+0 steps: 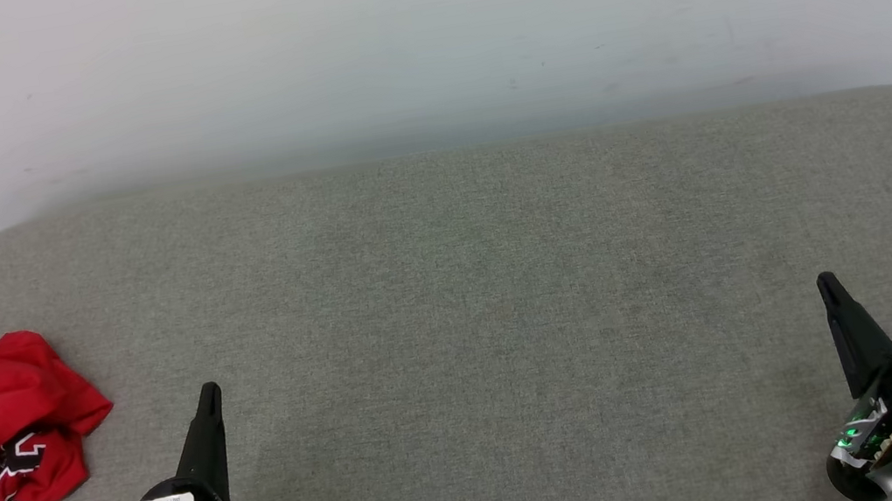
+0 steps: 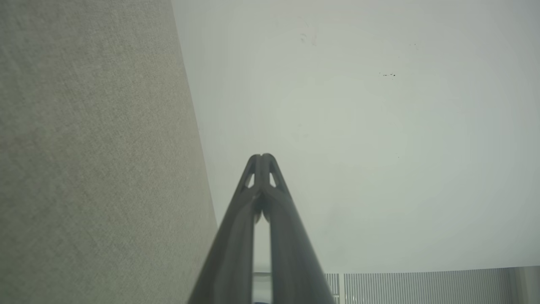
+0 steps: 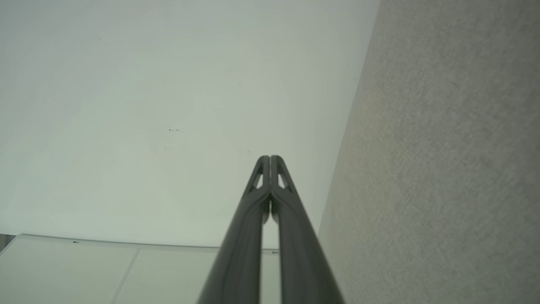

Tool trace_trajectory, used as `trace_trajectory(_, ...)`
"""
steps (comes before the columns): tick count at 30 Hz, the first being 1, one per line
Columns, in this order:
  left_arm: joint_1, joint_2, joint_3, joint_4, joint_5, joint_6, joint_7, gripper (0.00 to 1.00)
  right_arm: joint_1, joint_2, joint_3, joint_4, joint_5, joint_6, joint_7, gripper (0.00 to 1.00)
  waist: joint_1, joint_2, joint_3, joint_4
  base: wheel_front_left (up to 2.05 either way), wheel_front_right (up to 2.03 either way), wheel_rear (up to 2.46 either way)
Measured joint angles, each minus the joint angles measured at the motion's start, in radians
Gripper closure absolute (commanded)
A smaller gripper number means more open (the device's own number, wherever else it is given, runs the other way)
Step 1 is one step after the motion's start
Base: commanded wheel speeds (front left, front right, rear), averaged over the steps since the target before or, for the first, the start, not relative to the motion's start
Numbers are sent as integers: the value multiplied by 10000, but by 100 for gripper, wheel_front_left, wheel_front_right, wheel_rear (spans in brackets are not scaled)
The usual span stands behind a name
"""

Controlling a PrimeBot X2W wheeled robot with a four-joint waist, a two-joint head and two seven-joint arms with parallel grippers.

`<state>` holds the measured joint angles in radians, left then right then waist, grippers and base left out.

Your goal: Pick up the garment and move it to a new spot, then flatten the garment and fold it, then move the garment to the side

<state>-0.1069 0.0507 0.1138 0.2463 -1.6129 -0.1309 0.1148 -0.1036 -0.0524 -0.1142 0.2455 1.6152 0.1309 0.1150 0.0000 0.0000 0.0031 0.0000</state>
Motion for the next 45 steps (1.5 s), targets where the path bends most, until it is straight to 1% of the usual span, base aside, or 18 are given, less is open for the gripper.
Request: trace_trajectory(45, 0, 0, -6, 0, 0, 0, 0, 100, -1, 0, 0, 0, 0, 0, 0, 100, 0, 0, 0, 0, 0, 0, 0)
